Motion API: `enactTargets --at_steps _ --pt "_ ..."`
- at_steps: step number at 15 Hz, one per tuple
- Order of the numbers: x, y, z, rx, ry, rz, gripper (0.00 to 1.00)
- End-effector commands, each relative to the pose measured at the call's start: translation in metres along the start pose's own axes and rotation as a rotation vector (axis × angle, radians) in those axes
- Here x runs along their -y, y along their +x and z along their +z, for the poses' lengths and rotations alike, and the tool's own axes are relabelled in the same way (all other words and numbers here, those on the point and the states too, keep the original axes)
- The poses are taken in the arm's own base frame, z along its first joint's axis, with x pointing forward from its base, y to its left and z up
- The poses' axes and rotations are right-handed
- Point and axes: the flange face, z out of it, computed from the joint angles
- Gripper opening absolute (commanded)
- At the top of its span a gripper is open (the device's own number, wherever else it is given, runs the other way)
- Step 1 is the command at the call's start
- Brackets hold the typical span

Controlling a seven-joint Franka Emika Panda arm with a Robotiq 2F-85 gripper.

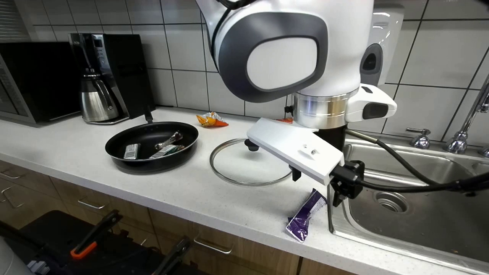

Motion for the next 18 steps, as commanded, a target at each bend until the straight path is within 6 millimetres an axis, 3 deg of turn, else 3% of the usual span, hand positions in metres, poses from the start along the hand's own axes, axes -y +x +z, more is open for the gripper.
enactTargets --at_steps 1,10,16,17,18 --pt "-0.003 0.016 0.019 0.04 -0.018 -0.015 1.0" --pt "-0.002 0.019 0.052 0.109 -0.035 -0.039 1.0" --pt "0.004 0.018 0.06 0.112 -0.042 -0.059 1.0" --pt "0.004 0.018 0.06 0.105 -0.049 -0.064 0.75" --pt "0.004 0.018 0.061 0.106 -0.05 -0.066 0.72"
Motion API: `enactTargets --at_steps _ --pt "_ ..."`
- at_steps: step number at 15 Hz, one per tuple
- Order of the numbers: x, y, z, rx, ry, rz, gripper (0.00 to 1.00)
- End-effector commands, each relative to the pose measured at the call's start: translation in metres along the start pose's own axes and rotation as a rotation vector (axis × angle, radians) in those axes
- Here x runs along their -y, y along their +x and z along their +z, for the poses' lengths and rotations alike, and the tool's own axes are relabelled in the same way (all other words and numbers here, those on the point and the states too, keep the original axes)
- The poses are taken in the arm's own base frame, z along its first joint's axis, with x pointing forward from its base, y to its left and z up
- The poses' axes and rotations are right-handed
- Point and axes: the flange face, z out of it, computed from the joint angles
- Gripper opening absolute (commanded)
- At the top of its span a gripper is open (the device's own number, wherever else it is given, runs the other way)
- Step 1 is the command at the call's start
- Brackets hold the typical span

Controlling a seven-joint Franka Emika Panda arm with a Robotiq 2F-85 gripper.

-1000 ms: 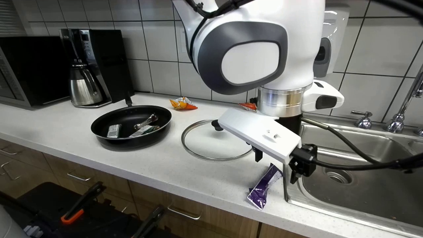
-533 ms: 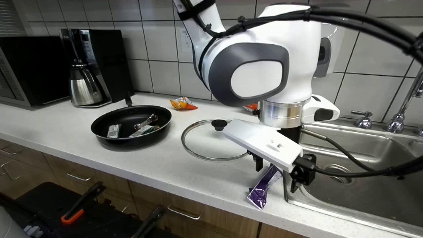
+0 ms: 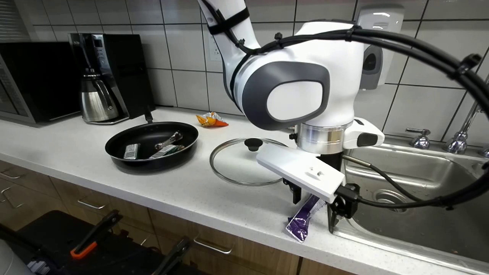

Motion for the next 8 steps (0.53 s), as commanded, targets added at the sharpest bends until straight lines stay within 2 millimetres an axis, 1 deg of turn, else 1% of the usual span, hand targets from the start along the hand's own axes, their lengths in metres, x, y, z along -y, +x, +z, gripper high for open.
enactTargets --at_steps 1,2,6,8 --pt "-0.0001 0.0053 0.0021 -0.005 -0.002 -0.008 0.66" --pt "0.0 0.005 0.0028 -0.003 0.0 -0.004 0.56" --pt "-0.0009 0.005 0.0022 -0.009 -0.001 0.005 0.27" --pt "0.0005 0.0054 -0.0013 -0.026 0.009 0.026 0.12"
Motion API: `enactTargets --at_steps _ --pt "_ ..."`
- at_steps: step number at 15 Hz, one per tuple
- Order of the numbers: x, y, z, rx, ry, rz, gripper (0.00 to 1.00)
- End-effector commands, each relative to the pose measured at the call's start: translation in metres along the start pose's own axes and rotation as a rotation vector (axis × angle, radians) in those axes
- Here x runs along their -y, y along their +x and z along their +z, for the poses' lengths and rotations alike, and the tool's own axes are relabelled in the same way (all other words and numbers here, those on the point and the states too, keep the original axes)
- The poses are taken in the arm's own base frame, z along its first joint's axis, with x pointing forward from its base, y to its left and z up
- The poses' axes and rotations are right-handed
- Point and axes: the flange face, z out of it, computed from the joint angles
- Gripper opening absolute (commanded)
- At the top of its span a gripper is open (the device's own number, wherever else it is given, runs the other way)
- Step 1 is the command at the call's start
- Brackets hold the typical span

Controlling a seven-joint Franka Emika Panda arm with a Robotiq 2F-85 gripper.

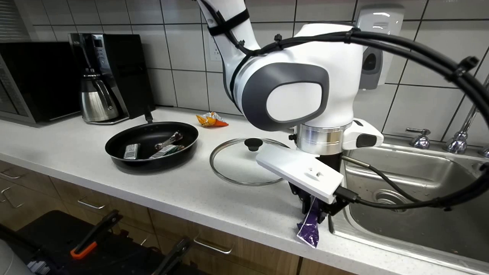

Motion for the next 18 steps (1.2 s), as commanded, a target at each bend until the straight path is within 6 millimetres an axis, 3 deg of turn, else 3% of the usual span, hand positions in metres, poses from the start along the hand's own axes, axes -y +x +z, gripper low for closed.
enactTargets --at_steps 1,11,18 --pt "0.001 0.006 -0.005 -0.04 0.005 0.029 0.03" --pt "0.032 0.003 -0.066 -0.148 0.052 -0.079 0.02" --pt "0.076 0.01 -0.086 -0.172 0.098 -0.171 0.03"
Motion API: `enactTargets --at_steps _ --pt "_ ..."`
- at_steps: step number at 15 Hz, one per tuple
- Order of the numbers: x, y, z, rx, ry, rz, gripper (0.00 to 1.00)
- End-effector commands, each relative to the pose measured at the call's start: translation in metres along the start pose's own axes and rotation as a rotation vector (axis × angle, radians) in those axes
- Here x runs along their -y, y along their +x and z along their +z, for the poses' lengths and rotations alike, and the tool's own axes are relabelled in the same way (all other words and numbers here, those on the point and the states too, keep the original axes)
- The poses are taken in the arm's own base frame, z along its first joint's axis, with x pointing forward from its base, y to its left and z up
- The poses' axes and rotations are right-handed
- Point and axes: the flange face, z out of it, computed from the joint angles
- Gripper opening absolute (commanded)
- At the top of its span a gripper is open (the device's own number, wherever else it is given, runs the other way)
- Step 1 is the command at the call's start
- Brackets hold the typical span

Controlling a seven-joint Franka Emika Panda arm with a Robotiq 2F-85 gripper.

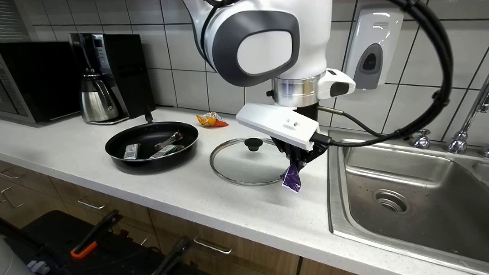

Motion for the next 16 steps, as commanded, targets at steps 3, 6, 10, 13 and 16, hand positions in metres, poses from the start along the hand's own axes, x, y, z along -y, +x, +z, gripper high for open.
enactTargets --at_steps 3,6,10,13,16 --pt "0.048 0.01 -0.016 -0.028 0.043 -0.117 0.03" --pt "0.084 0.026 -0.015 -0.034 0.057 -0.173 0.03" --pt "0.133 0.032 -0.015 -0.042 0.093 -0.271 0.03" --pt "0.175 0.033 -0.015 -0.045 0.106 -0.354 0.03" --pt "0.218 0.031 -0.016 -0.059 0.113 -0.445 0.03"
